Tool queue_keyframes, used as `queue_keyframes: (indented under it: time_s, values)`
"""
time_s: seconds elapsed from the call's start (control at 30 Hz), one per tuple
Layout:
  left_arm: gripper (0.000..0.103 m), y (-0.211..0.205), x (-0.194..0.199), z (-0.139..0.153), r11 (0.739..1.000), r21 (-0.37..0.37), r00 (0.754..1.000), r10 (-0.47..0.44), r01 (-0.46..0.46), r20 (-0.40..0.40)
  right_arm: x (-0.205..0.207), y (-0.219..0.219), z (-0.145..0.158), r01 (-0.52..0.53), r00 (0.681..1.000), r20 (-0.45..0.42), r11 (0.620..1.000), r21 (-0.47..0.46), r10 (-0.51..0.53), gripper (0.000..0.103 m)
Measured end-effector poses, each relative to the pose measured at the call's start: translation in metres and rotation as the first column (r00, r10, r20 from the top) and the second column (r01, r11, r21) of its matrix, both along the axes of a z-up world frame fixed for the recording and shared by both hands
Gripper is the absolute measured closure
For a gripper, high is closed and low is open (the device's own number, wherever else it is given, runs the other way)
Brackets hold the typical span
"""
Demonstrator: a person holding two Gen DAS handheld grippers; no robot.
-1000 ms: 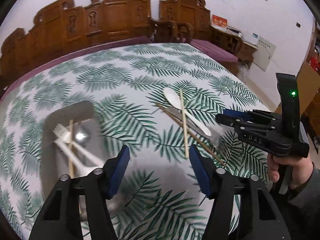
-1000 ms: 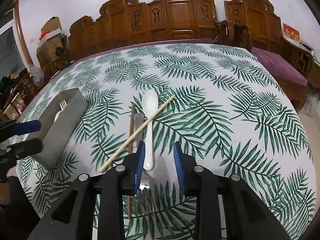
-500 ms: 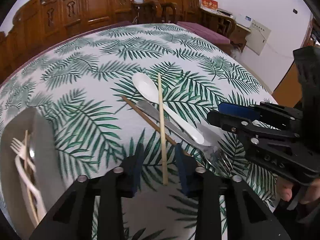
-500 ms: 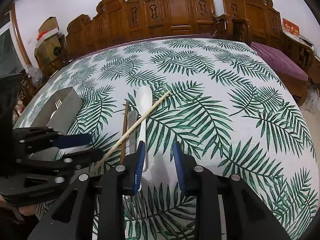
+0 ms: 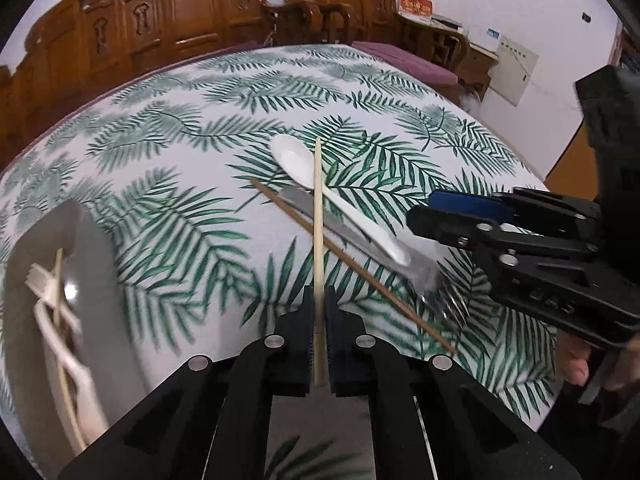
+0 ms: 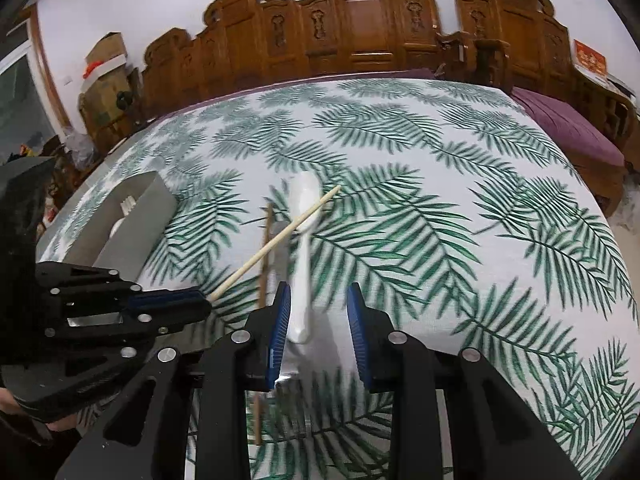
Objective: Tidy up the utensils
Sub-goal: 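Grasp a wooden chopstick with the right gripper while the left gripper grasps another chopstick, then lower the chopstick into the tray and open the left gripper while the right gripper carries its chopstick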
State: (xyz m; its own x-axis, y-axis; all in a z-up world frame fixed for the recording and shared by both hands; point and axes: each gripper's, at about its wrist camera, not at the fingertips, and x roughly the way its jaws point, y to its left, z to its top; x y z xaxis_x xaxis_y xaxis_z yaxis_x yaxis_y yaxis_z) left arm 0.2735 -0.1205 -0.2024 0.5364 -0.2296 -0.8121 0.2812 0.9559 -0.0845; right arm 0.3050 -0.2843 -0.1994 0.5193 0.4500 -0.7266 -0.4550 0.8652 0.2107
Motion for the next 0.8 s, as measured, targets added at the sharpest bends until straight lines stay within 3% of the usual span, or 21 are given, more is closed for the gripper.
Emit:
queue_keyframes:
  time_s: [0.07, 0.2, 0.53, 0.8]
  values:
    - [0.099, 0.005, -0.009, 0.006, 1.0, 0.003, 1.0, 0.009, -0.009, 0.013, -0.003, 0.007, -0.001, -0.028, 1.0, -0.006, 1.0, 0.003, 0.028, 0.082]
    - [0.099, 0.015, -0.024, 0.015, 1.0, -0.002, 0.999, 0.029, -0.029, 0.025, -0.007, 0.022, -0.004, -0.077, 0.997, -0.02, 0.997, -0.014, 0.076, 0.088]
    - [0.099, 0.039, -0.061, 0.042, 0.997, -0.025, 0.995, 0.07, -0.068, 0.073, -0.01, 0.047, -0.021, -0.125, 0.99, -0.075, 0.987, -0.105, 0.118, 0.093]
    - [0.099, 0.057, -0.082, 0.055, 0.995, -0.001, 0.99, 0.103, -0.104, 0.093, -0.015, 0.06, -0.024, -0.119, 0.993, -0.028, 0.972, -0.202, 0.116, 0.094]
